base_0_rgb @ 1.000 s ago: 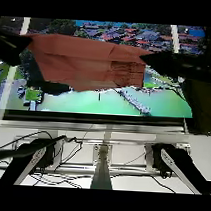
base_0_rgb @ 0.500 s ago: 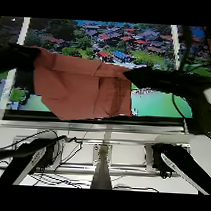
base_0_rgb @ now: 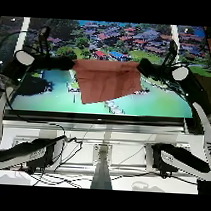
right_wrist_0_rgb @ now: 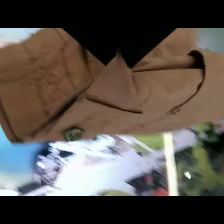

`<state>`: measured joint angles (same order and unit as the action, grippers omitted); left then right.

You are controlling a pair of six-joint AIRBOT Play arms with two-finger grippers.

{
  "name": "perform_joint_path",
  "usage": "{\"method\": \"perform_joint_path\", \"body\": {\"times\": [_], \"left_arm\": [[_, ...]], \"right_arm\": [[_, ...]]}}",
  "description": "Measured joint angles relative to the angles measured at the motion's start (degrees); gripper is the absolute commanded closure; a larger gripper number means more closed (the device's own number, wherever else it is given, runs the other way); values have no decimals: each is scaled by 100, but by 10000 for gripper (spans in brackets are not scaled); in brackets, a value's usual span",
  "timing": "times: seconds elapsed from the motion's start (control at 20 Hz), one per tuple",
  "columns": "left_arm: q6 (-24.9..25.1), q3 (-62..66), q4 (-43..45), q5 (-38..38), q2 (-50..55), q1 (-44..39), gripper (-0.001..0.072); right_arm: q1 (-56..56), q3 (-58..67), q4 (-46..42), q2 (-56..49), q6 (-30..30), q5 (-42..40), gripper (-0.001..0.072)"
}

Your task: Fold the clothes and pants, and hang the long-sleeved shirts on hangers.

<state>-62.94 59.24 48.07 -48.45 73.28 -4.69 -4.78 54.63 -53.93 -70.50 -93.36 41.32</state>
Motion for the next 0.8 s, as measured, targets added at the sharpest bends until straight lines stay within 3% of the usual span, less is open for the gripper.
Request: {"method": "perform_joint_path", "body": {"times": [0.15,0.2,0.25,0.3,0.5,0.8], "left_arm": [[-9,-9,22,-1034,144,-57,677],[-9,-9,33,-1316,179,-79,384],[-9,-11,68,-1528,221,-107,4],[-9,-13,70,-1683,275,-138,11],[-15,-13,35,-1950,595,-308,12],[-31,-13,-186,-2035,1025,-470,13]], "right_arm": [[358,-13,-199,-142,540,1255,679],[415,-13,-304,-166,737,1639,511],[457,-15,-511,-186,944,1996,181],[492,-20,-623,-199,1102,2214,5],[546,-17,-1010,-280,1368,2264,12],[935,490,-1049,-1027,1123,1998,19]]}}
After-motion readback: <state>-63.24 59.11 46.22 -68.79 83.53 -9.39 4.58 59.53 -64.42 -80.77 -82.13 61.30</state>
